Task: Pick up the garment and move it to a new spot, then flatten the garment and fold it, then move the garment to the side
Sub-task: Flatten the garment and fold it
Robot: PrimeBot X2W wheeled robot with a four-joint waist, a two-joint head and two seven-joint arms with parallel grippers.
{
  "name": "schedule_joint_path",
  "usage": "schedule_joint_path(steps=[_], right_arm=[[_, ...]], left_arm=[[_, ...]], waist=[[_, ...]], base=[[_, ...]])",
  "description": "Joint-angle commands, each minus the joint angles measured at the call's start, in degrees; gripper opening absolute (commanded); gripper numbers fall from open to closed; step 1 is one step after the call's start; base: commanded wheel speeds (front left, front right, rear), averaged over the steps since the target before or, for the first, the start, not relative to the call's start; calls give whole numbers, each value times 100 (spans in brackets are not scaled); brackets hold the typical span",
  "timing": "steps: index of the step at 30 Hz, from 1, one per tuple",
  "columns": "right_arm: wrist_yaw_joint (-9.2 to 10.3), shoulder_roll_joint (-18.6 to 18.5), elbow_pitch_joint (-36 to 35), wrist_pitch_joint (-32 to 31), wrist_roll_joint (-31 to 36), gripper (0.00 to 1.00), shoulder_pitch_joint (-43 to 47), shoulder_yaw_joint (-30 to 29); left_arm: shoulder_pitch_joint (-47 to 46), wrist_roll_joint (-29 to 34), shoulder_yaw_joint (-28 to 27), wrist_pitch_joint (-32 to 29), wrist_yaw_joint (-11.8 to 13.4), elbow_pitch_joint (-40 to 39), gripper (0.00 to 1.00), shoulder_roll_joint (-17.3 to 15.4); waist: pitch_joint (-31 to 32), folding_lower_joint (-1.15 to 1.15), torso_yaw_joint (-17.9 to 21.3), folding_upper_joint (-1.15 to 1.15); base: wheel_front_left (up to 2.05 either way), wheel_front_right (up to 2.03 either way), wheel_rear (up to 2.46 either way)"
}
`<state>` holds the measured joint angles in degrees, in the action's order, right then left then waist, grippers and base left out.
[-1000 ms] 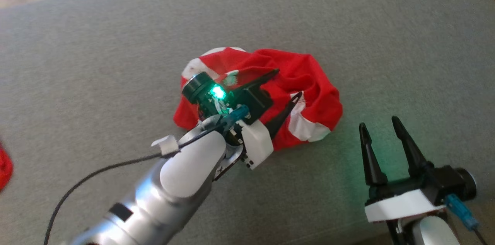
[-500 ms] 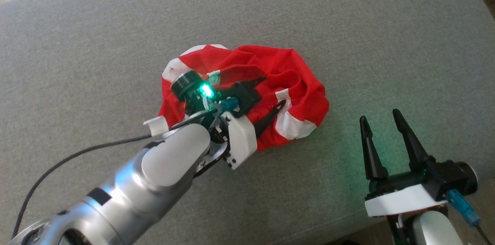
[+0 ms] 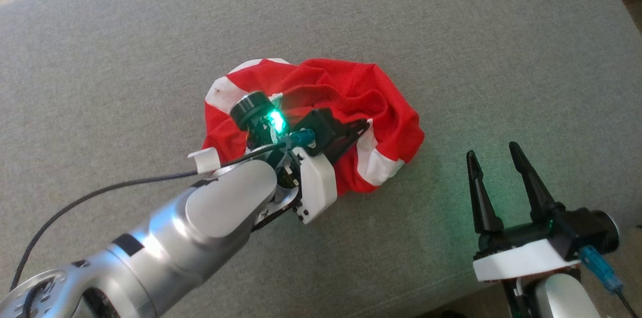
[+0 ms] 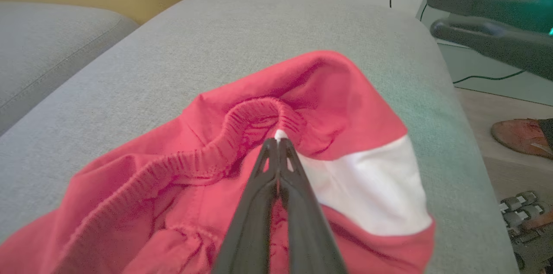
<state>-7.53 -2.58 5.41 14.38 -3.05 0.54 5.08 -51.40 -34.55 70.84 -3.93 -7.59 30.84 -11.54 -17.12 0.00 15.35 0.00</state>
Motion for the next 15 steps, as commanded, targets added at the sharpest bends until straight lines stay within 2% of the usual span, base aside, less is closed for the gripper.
schedule_joint_path(steps=[1,15], right_arm=[[4,-30,-153,62,-50,100,-79,112],[4,-30,-56,62,-51,100,-43,139]], left_arm=[[-285,-94,-59,-9,10,-148,0,-93],[-397,-694,239,-31,10,-668,0,-292]], waist=[[8,0,4,0],[308,0,56,0]], base=[[0,0,0],[0,0,0]])
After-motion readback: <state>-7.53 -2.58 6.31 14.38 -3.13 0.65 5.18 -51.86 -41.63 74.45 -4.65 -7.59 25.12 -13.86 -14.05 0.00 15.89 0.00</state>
